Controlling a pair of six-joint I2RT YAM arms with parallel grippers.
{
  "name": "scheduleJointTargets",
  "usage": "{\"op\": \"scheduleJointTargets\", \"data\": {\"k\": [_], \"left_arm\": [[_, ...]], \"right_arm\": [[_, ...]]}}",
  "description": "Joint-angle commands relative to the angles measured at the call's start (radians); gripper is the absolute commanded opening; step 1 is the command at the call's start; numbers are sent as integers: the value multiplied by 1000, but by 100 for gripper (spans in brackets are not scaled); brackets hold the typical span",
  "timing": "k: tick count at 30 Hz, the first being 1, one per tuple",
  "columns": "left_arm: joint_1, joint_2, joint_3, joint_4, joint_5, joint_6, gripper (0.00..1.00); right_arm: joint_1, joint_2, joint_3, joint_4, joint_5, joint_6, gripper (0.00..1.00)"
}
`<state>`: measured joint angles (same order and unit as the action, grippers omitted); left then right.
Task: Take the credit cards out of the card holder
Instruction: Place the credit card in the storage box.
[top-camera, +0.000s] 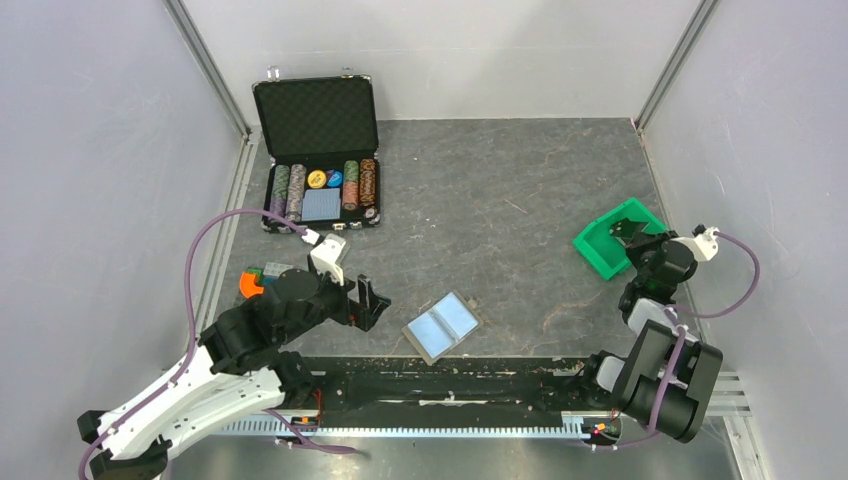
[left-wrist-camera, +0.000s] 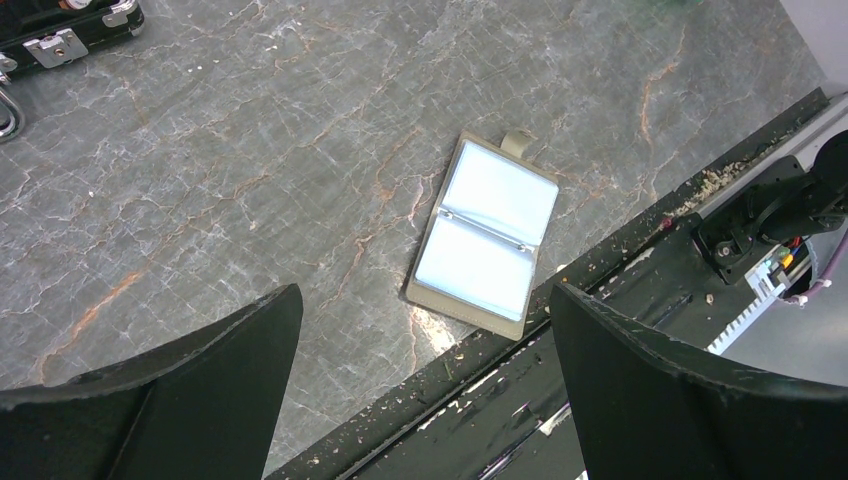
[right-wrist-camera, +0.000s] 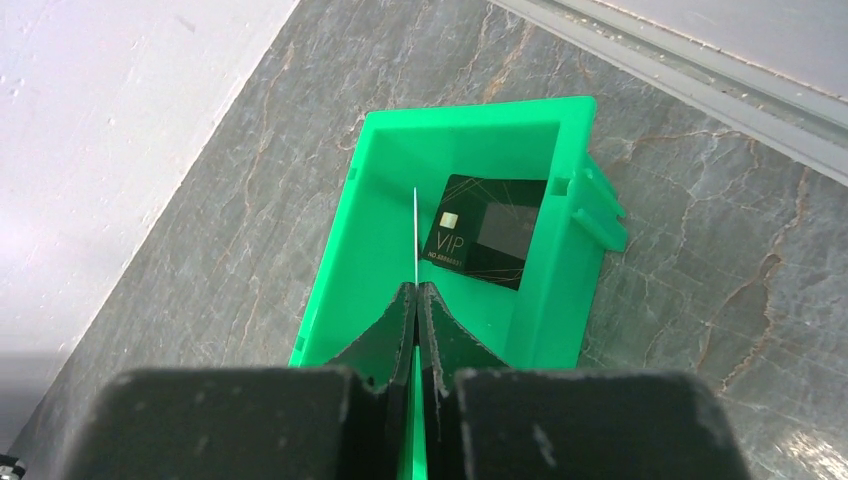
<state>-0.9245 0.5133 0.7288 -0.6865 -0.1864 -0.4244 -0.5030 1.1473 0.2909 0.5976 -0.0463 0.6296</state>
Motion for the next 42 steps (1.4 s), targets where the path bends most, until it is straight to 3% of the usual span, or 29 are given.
{"op": "scheduleJointTargets", "data": {"k": [1,23,42], "left_arm": [[0,-11,-4,19,-15,21,100],[0,-36,-4,22,-7,23,100],[0,-38,-5,21,-6,24,100]], "right_arm": [[-9,46,-1,130,-37,21,0],[-9,108,-41,210,120,141,0],[-8,211,-32,314,169,211,0]]}}
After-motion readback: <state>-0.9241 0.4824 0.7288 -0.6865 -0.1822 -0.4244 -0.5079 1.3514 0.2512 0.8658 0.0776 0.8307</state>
